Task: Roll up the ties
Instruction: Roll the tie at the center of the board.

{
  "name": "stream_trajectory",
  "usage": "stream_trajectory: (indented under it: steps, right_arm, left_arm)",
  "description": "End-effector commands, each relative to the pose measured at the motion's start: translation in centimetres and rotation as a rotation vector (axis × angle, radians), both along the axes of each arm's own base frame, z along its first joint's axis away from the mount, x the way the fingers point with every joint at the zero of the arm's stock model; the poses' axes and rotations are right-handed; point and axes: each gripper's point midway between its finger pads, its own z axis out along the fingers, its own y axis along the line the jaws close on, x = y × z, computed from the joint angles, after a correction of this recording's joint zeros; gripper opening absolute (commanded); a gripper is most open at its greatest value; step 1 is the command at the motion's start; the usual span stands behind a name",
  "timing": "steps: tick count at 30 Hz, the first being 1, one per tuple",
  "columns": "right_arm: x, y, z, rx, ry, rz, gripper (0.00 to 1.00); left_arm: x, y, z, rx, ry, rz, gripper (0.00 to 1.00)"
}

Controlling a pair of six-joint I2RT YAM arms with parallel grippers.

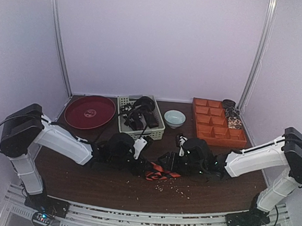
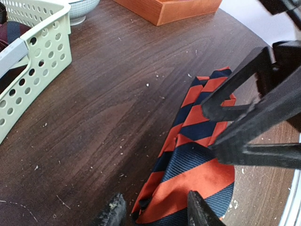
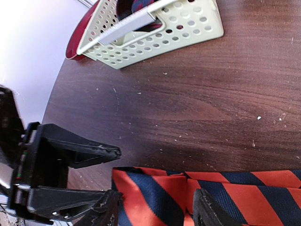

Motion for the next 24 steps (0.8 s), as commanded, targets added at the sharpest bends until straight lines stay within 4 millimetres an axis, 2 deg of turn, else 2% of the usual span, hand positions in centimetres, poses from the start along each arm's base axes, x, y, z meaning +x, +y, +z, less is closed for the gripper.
stream_trajectory:
  steps: [1, 6, 9, 12, 15, 20, 24]
  right_arm:
    - [-1.0, -0.9, -0.6, -0.027, 0.031, -0.036, 0.55]
    - [-1.8, 0.4, -1.7, -0.036, 0.062, -0.005, 0.51]
    - [-2.0, -0.2, -3.8, -0.099, 0.094, -0.019, 0.46]
    - [-2.1, -0.8, -5.0, -0.129, 0.099, -0.027, 0.38]
    - [-2.1, -1.3, -5.5, -0.142, 0.097, -0.038, 0.33]
    - [-2.2, -1.3, -5.5, -0.124, 0.087, -0.028, 0.32]
    - [-2.1, -1.6, -5.7, -0.121, 0.094, -0.033, 0.32]
  left_arm:
    - [0.5, -0.2, 0.4, -0.015, -0.019, 0.004, 0.44]
    - [0.4, -0.1, 0.2, -0.017, -0.015, 0.006, 0.44]
    - [0.3, 0.0, 0.5, -0.030, -0.008, 0.013, 0.44]
    - [0.4, 0.6, 1.3, -0.042, -0.004, 0.046, 0.44]
    - [0.9, 2.2, 1.4, -0.028, 0.012, 0.120, 0.43]
    - [0.6, 4.5, -0.4, -0.014, 0.063, 0.178, 0.37]
    - [0.1, 4.3, -1.7, 0.001, 0.098, 0.161, 0.32]
